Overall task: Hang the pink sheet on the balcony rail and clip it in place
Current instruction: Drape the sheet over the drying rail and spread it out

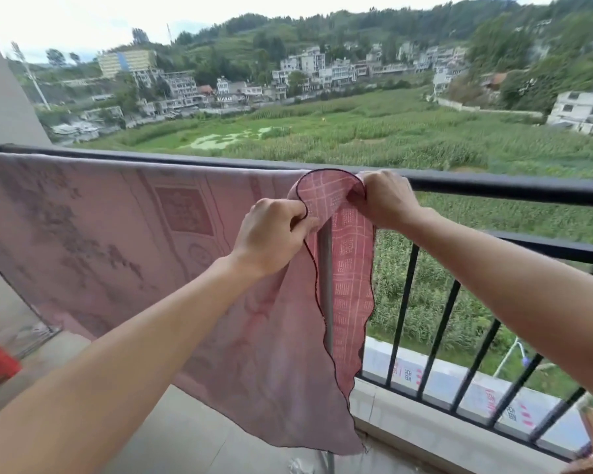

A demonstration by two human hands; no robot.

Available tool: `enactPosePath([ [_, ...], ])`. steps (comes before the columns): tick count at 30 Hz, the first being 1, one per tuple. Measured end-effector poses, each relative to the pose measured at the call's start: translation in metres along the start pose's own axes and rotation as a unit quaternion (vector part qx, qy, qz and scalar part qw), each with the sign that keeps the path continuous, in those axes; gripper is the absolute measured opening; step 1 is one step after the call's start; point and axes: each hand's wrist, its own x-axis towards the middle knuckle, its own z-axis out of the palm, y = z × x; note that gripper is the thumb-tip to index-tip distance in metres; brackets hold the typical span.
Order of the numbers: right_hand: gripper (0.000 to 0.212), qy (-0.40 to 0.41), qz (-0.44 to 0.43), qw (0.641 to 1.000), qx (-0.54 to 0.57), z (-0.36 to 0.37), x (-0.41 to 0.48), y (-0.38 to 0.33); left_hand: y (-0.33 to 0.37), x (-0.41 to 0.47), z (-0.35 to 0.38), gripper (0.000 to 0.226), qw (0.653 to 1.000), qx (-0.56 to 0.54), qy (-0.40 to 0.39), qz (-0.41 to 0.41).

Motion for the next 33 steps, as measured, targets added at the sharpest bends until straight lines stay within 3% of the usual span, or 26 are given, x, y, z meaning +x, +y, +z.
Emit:
enactPosePath([
  [3, 0.029, 0.096, 0.066, 0.992, 0.036, -0.012, 0.021, 0.011, 0.001, 0.011, -0.007, 0.037, 0.998, -0.012, 0.057, 0.018],
  [5, 0.026, 0.097, 0.122, 0.987, 0.049, -0.019, 0.035, 0.025, 0.002, 0.012, -0.010, 0.034, 0.999, -0.031, 0.018, 0.022],
  [6, 0.024, 0.042, 0.142, 0.988, 0.052, -0.018, 0.039, 0.030, 0.000, 0.010, -0.010, 0.034, 0.999, -0.028, -0.031, 0.018],
  [8, 0.014, -0.169, 0.160, 0.971, 0.055, -0.010, 0.039, 0.034, -0.011, 0.003, -0.009, 0.038, 0.994, 0.001, -0.105, -0.011],
  [10, 0.005, -0.368, 0.150, 0.918, 0.006, -0.006, 0.037, 0.035, -0.037, -0.003, -0.016, 0.037, 0.993, 0.028, -0.093, -0.060],
  [11, 0.015, -0.409, 0.145, 0.901, -0.023, -0.008, 0.040, 0.034, -0.057, -0.004, -0.022, 0.033, 0.993, 0.040, -0.073, -0.089],
  [13, 0.034, -0.361, 0.129, 0.922, -0.053, -0.025, 0.055, 0.024, -0.098, -0.004, -0.037, 0.020, 0.985, 0.064, -0.033, -0.155],
  [15, 0.042, -0.215, 0.086, 0.972, -0.044, -0.045, 0.071, -0.004, -0.140, -0.001, -0.056, 0.014, 0.975, 0.084, 0.009, -0.204],
  [18, 0.021, -0.045, -0.017, 0.998, 0.033, -0.055, 0.087, -0.072, -0.191, 0.005, -0.078, 0.023, 0.965, 0.102, 0.049, -0.237],
  [23, 0.033, -0.091, -0.072, 0.991, 0.059, 0.008, 0.110, -0.175, -0.265, 0.017, -0.104, 0.050, 0.963, 0.117, 0.028, -0.242],
  [26, 0.039, -0.111, -0.048, 0.992, 0.041, 0.054, 0.135, -0.213, -0.312, 0.028, -0.119, 0.054, 0.967, 0.129, 0.002, -0.220],
  [33, 0.017, -0.033, 0.072, 0.989, 0.126, 0.086, 0.178, -0.246, -0.409, 0.066, -0.141, 0.050, 0.972, 0.169, -0.065, -0.153],
])
